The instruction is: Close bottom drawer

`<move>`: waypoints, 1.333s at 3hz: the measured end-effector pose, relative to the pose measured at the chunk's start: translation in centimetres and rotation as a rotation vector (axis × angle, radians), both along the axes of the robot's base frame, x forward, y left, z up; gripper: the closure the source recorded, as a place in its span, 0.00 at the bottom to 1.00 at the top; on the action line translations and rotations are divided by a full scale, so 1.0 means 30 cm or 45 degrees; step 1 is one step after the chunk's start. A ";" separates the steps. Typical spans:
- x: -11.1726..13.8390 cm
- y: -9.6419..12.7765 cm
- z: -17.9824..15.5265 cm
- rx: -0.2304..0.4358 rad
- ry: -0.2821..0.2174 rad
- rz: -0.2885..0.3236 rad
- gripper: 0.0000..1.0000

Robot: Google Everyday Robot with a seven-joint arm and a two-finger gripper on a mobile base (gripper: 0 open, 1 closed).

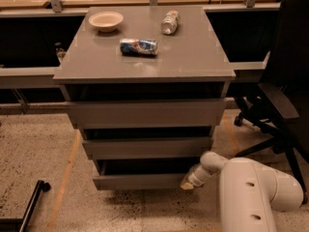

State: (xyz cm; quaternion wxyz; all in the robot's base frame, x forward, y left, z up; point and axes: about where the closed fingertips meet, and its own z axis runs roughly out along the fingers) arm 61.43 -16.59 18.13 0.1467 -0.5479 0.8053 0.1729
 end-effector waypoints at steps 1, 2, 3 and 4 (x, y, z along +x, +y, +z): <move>-0.006 0.006 -0.007 0.002 0.005 0.002 0.62; -0.013 0.011 -0.014 0.003 0.010 0.005 0.38; -0.019 0.017 -0.020 0.005 0.015 0.008 0.15; -0.026 0.023 -0.027 0.007 0.020 0.010 0.00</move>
Offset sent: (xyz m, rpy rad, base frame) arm -0.0017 0.0015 -0.0019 0.0012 0.0036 0.0018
